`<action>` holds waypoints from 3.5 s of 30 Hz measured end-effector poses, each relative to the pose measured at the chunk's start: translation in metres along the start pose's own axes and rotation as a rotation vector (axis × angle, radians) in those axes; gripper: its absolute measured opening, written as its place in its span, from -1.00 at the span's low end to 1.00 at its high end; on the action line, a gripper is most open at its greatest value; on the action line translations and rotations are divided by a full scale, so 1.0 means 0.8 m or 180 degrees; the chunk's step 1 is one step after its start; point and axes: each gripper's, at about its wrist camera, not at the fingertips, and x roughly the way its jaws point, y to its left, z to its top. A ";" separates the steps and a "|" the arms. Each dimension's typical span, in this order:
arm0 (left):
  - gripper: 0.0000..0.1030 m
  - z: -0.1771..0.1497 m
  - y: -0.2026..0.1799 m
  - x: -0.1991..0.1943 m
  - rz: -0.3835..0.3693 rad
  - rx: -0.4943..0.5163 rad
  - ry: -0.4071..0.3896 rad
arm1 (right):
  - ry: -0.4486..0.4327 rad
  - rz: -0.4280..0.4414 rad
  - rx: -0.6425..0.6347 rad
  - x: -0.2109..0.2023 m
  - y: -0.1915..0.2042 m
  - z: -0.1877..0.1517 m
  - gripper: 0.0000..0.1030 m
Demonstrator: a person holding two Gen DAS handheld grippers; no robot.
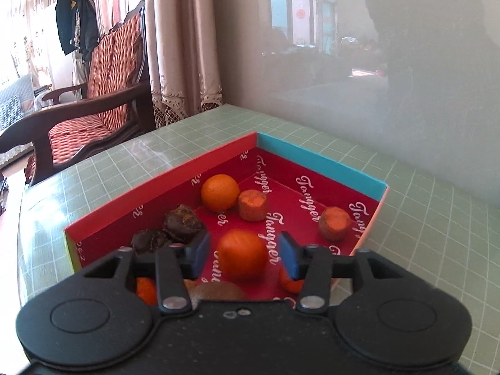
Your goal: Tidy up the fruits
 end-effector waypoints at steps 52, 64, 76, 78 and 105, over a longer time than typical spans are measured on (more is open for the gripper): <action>1.00 -0.051 -0.156 -0.092 -0.1311 0.1071 0.0044 | -0.0348 -0.1292 0.0802 -0.173 0.004 -0.123 0.99; 1.00 -0.050 -0.155 -0.092 -0.1321 0.1081 0.0040 | -0.0332 -0.1256 0.0797 -0.173 0.006 -0.123 0.99; 1.00 -0.050 -0.155 -0.092 -0.1322 0.1089 0.0035 | -0.0315 -0.1236 0.0807 -0.171 0.004 -0.123 0.99; 1.00 -0.050 -0.155 -0.092 -0.1324 0.1087 0.0036 | -0.0316 -0.1236 0.0806 -0.171 0.004 -0.123 0.99; 1.00 -0.050 -0.155 -0.095 -0.1402 0.1120 0.0021 | -0.0316 -0.1204 0.0801 -0.170 0.005 -0.124 0.99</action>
